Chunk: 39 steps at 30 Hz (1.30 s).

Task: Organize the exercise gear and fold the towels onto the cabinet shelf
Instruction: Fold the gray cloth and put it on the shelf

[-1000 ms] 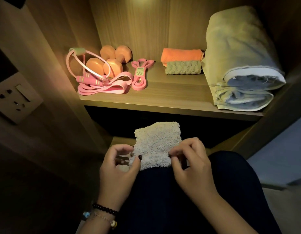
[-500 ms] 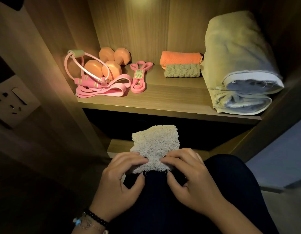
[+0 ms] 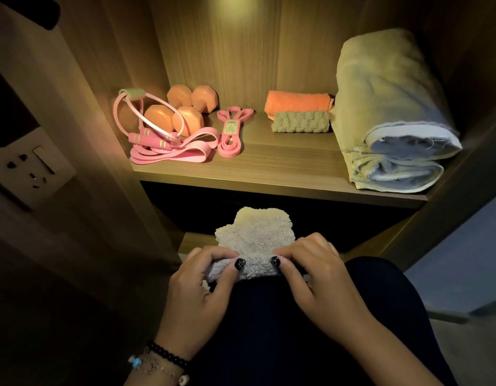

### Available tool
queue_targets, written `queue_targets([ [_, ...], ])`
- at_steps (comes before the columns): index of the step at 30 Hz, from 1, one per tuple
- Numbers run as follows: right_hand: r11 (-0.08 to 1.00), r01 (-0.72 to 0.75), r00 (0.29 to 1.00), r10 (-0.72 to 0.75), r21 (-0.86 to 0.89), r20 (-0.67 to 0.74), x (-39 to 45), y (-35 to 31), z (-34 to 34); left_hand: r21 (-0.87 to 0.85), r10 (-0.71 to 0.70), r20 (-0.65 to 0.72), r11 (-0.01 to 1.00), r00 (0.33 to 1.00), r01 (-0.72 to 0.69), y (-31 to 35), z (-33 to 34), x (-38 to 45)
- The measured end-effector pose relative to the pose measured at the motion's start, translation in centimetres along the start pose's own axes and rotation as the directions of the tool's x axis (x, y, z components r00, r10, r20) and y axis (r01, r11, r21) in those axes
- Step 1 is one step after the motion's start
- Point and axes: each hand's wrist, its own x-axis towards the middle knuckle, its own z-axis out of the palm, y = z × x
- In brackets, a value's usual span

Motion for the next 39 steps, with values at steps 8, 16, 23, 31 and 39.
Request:
queue_targets([
  [8, 0.973, -0.199, 0.979, 0.191, 0.116, 0.078, -0.4, 0.0, 0.6, -0.063, -0.231, 0.02, 0.971, 0.973, 0.232, 0.2, 0.4, -0.3],
  [16, 0.994, 0.02, 0.993, -0.033, -0.107, -0.118, -0.1, 0.5, 0.9, 0.042, -0.298, -0.006, 0.954, 0.954, 0.298, 0.1, 1.3, -0.2],
  [23, 0.96, 0.273, 0.962, -0.27, -0.069, 0.042, -1.4, 1.6, 0.2, 0.164, 0.109, 0.039, 0.98, 0.993, -0.114, -0.5, 0.6, 0.1],
  [31, 0.989, 0.15, 0.986, -0.149, -0.008, 0.073, -0.8, 2.4, 0.8, 0.053, -0.029, 0.208, 0.998, 0.978, 0.018, -0.3, 0.1, -0.5],
  [39, 0.996, -0.014, 0.994, 0.004, 0.085, 0.112, 0.1, 1.3, 0.2, -0.09, -0.16, 0.116, 0.981, 0.98, 0.171, 0.9, 0.4, -0.4],
])
